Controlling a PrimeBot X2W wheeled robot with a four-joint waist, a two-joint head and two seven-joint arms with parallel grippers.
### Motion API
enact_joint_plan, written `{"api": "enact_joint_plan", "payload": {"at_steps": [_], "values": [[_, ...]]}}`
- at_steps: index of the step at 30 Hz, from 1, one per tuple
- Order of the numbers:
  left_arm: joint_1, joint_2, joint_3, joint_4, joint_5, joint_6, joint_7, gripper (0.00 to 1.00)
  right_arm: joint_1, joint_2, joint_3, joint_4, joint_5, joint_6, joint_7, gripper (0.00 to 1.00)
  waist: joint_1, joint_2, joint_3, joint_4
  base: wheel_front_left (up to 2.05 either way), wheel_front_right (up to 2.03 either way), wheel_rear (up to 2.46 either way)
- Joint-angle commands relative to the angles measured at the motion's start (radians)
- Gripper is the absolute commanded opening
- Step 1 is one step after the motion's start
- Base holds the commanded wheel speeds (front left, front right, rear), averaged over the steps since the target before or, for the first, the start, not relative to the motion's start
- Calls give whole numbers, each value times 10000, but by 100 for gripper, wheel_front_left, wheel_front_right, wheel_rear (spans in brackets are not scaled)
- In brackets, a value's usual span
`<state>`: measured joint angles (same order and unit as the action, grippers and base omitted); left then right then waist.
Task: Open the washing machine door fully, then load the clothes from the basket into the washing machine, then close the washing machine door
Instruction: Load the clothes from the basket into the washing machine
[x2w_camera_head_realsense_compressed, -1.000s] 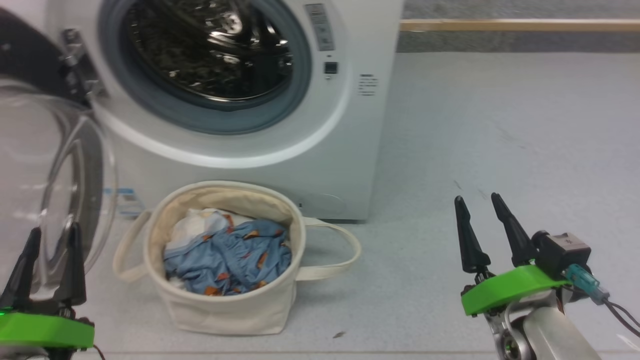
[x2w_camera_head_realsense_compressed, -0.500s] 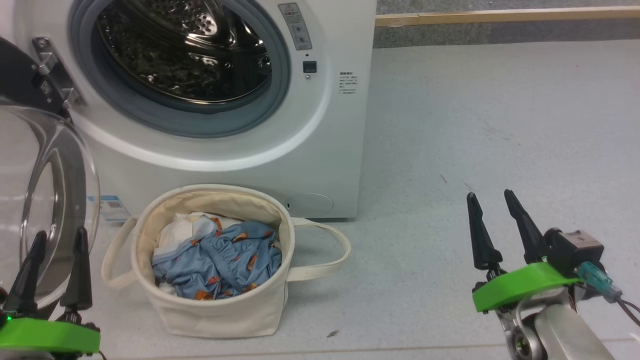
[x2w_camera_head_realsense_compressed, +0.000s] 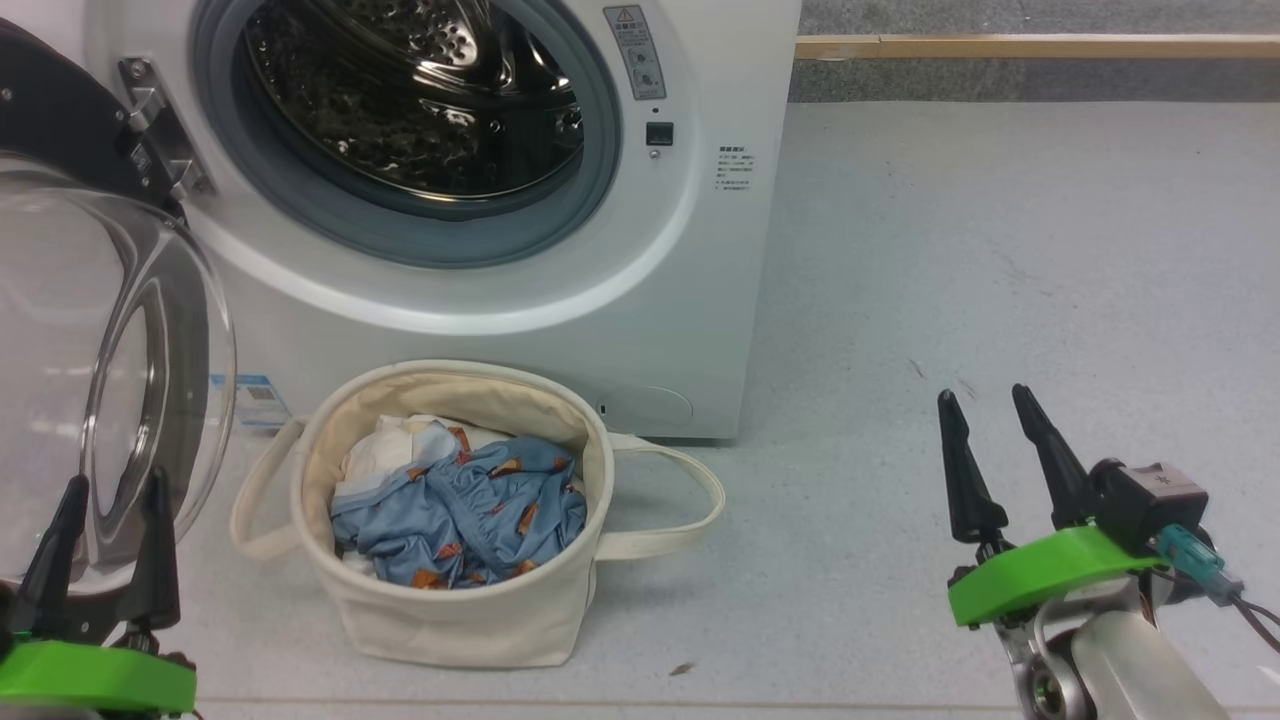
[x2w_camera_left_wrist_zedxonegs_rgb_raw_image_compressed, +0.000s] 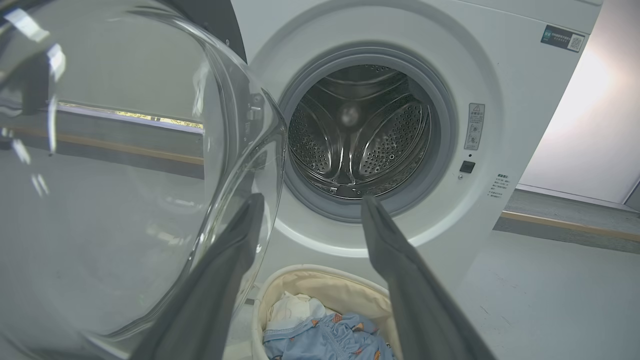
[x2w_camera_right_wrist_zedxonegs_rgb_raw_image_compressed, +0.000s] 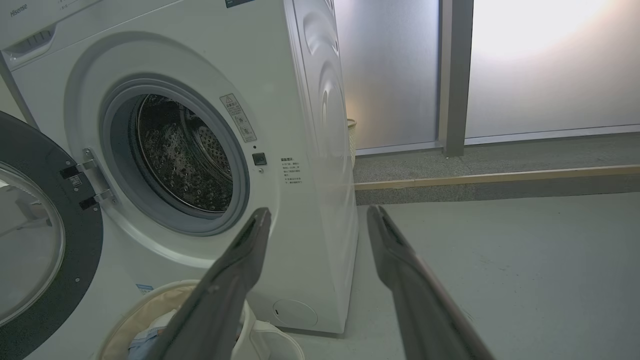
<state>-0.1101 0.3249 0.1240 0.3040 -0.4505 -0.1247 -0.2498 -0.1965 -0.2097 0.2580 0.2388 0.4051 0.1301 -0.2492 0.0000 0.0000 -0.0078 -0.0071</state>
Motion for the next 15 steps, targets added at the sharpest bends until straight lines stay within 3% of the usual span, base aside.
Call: {"api": "enact_joint_plan", "payload": {"at_steps": [1,15], "values": [[-585,389,465,-238,40,-54,-120,100,-236,-55,152,-274,-47,6,-126,100,0,0,-15,25,79,-63,-16],[-634,457,462,-216,13,-58,-120,100,-181,11,201,-273,-65,6,-126,100,0,0,-86,236,126,-110,-16]]}}
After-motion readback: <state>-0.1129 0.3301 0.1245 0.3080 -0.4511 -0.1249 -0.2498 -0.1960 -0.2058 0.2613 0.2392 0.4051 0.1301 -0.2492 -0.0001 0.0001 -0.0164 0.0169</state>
